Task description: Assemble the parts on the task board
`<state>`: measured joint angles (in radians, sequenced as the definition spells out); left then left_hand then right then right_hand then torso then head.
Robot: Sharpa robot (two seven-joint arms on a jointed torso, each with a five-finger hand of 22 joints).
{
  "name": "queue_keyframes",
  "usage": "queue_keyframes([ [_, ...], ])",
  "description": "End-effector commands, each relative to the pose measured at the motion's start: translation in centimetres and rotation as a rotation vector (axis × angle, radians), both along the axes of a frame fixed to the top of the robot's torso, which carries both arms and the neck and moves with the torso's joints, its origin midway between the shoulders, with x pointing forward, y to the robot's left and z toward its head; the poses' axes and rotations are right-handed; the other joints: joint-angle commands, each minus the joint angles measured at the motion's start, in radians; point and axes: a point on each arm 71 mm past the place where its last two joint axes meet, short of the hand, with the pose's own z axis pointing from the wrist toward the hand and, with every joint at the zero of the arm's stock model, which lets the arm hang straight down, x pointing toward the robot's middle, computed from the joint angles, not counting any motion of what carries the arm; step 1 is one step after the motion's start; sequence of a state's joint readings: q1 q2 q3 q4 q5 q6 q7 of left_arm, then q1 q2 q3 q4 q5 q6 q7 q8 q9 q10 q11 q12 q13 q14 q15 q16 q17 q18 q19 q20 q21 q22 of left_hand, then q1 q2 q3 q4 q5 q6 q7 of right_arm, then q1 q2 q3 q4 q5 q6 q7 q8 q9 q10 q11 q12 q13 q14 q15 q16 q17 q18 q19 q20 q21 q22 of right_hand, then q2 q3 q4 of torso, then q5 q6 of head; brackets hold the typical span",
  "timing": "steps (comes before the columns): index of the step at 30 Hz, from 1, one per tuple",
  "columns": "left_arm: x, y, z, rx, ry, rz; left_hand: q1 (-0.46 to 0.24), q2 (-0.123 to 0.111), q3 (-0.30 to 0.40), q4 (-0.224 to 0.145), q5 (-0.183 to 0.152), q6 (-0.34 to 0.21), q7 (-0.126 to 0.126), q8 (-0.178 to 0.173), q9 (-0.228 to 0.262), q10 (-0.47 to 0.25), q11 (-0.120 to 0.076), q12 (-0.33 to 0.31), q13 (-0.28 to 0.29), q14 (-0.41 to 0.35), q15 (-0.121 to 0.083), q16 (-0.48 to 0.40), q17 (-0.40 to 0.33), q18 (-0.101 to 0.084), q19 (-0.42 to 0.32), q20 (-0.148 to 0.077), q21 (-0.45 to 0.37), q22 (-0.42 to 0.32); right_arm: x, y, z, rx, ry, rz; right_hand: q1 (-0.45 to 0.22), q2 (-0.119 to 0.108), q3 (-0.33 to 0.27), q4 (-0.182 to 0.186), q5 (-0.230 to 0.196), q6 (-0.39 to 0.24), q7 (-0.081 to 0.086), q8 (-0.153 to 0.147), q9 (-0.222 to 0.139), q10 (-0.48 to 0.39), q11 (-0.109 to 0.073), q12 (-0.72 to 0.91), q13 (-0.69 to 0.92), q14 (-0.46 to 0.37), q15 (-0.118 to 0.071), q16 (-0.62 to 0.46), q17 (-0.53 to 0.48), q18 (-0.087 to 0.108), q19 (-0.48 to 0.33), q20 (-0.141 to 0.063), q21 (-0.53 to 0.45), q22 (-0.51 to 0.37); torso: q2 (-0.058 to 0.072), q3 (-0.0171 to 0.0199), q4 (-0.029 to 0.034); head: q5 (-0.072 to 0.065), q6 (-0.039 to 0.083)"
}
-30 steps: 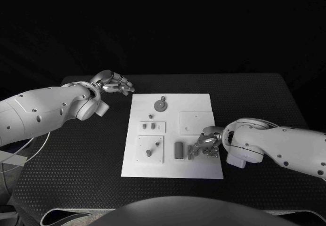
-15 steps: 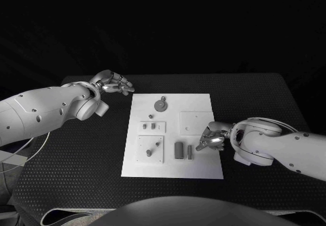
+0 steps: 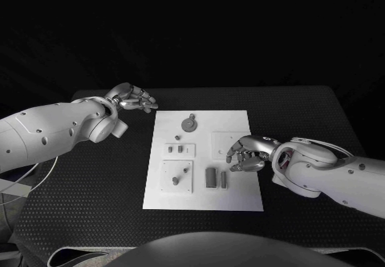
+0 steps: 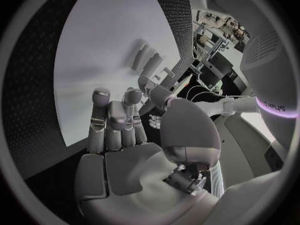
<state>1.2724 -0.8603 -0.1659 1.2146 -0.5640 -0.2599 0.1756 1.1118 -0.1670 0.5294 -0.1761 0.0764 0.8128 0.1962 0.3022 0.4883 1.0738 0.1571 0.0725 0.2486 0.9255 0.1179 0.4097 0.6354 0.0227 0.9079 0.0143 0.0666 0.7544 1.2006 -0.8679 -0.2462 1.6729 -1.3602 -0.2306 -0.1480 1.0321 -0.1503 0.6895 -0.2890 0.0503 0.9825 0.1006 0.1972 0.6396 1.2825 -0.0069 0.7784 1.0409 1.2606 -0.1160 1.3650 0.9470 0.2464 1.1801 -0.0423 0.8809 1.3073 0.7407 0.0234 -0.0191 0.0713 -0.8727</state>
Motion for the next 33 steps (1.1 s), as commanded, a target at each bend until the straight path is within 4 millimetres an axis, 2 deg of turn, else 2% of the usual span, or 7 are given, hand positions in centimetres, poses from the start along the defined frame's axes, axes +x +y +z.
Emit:
queue_keyframes([
  [1, 0.0, -0.3, 0.1, -0.004, -0.001, -0.017, -0.004, 0.006, 0.0, 0.006, -0.001, -0.005, -0.001, 0.004, -0.002, -0.006, 0.001, -0.003, -0.002, 0.006, 0.0, -0.003, 0.001, -0.006, -0.003, 0.004, 0.003, -0.001, -0.4, 0.5, 0.1, 0.009, -0.083, 0.101, 0.017, 0.011, -0.008, 0.002, -0.001, -0.016, 0.008, -0.008, -0.003, -0.009, 0.002, 0.008, 0.002, -0.007, 0.005, 0.003, 0.002, 0.015, -0.009, 0.003, -0.002, 0.014, 0.0, -0.0003, 0.0001, -0.001, 0.0],
  [5, 0.0, -0.2, 0.1, -0.003, -0.001, -0.017, -0.003, 0.006, 0.0, 0.006, -0.001, -0.005, -0.001, 0.004, -0.002, -0.006, 0.001, -0.003, -0.002, 0.006, 0.0, -0.004, 0.001, -0.006, -0.003, 0.004, 0.003, -0.001, -0.6, 0.6, -0.4, -0.009, -0.072, 0.12, 0.03, 0.045, -0.01, 0.002, -0.001, -0.017, 0.01, -0.009, -0.007, -0.014, 0.004, 0.009, 0.003, -0.01, 0.007, 0.002, 0.003, 0.015, -0.013, 0.005, -0.003, 0.015, 0.0, -0.0003, 0.0008, -0.001, 0.0],
  [9, 0.0, -0.2, 0.1, -0.003, 0.0, -0.016, -0.003, 0.006, 0.0, 0.006, -0.001, -0.005, -0.001, 0.004, -0.002, -0.006, 0.001, -0.003, -0.002, 0.006, 0.0, -0.004, 0.002, -0.006, -0.003, 0.004, 0.003, -0.002, -0.7, 0.8, -0.9, -0.028, -0.051, 0.136, 0.024, 0.07, -0.018, 0.006, -0.001, -0.006, 0.009, -0.004, -0.009, -0.017, 0.003, 0.01, 0.003, -0.013, 0.007, 0.002, 0.003, 0.015, -0.017, 0.009, -0.004, 0.016, 0.001, -0.0005, 0.0013, -0.001, 0.0],
  [25, 0.0, -0.2, 0.0, -0.003, 0.001, -0.017, -0.006, 0.01, -0.001, 0.01, -0.001, -0.005, 0.0, 0.004, -0.002, -0.006, 0.001, -0.003, -0.002, 0.007, 0.0, -0.006, 0.004, -0.006, -0.003, 0.004, 0.003, -0.002, -1.1, 1.6, -1.9, -0.046, -0.022, 0.171, -0.008, 0.136, -0.027, 0.031, -0.001, 0.002, 0.008, -0.003, -0.02, -0.022, 0.002, 0.012, 0.002, -0.018, 0.006, 0.003, 0.006, 0.015, -0.024, 0.015, -0.004, 0.017, 0.0, -0.001, 0.0012, 0.0, 0.0],
  [33, 0.0, -0.2, 0.1, -0.003, 0.001, -0.018, -0.007, 0.01, -0.001, 0.011, -0.001, -0.005, 0.0, 0.004, -0.002, -0.006, 0.001, -0.003, -0.002, 0.007, 0.0, -0.006, 0.004, -0.006, -0.003, 0.004, 0.003, -0.002, -0.9, 1.5, -2.1, -0.054, -0.016, 0.165, -0.009, 0.149, -0.026, 0.029, -0.001, 0.004, 0.007, -0.002, -0.022, -0.022, 0.001, 0.014, 0.002, -0.018, 0.006, 0.005, 0.007, 0.015, -0.024, 0.014, -0.003, 0.017, 0.0, -0.0017, 0.0012, 0.0, 0.0],
])
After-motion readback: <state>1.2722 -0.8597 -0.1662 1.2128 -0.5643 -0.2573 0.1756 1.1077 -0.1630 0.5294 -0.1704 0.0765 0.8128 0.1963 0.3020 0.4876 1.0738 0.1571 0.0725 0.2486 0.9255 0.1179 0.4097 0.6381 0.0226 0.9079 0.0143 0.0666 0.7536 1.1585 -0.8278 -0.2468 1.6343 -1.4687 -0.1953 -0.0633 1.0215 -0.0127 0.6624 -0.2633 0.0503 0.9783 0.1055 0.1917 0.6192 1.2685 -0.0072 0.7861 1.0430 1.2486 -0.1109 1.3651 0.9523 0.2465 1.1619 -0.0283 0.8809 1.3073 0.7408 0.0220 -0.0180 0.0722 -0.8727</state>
